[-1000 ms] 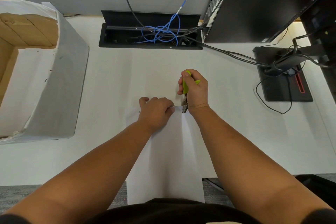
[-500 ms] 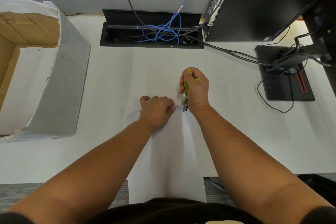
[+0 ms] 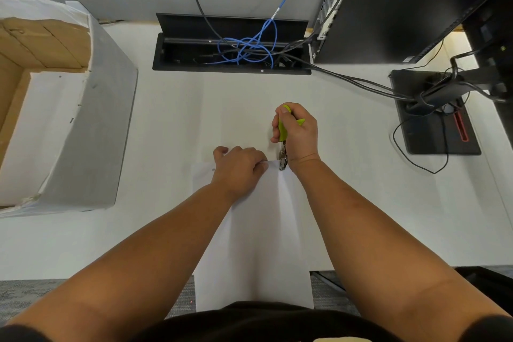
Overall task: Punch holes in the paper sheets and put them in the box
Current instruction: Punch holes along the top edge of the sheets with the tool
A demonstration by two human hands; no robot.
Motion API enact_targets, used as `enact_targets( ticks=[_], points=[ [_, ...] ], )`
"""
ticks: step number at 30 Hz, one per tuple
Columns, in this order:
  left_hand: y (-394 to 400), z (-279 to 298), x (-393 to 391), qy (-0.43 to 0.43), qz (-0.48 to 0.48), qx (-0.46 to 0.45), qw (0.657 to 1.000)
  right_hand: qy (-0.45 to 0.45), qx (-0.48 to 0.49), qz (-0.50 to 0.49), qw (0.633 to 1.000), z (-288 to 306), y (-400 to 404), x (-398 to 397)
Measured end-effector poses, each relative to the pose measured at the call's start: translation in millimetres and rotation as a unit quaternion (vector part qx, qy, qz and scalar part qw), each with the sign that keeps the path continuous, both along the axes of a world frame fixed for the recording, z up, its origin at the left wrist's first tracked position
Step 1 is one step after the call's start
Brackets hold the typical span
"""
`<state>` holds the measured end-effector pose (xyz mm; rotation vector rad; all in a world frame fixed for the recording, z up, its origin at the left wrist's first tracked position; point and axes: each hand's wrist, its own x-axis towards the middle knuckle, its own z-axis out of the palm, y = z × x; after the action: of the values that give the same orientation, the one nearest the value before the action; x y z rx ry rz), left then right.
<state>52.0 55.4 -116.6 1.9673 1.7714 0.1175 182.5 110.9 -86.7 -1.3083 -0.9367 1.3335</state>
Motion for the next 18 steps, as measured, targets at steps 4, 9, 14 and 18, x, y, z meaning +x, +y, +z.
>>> enact_targets(
  ticks=[4,9,14,18],
  points=[
    [0.4,0.0,0.1,-0.002,0.0,-0.002,1.0,0.003,-0.001,-0.003,1.0,-0.3,0.0,0.1],
    [0.8,-0.6,0.2,-0.001,0.0,-0.001,1.0,-0.003,0.003,0.0,1.0,-1.2,0.1,0.4],
    [0.8,-0.9,-0.1,0.001,0.0,0.0,1.0,-0.009,0.004,-0.006,1.0,-2.7,0.1,1.0],
    [0.7,-1.2,0.1,0.003,-0.002,0.004,1.0,-0.017,0.007,-0.006,1.0,-2.3,0.4,0.1]
  ],
)
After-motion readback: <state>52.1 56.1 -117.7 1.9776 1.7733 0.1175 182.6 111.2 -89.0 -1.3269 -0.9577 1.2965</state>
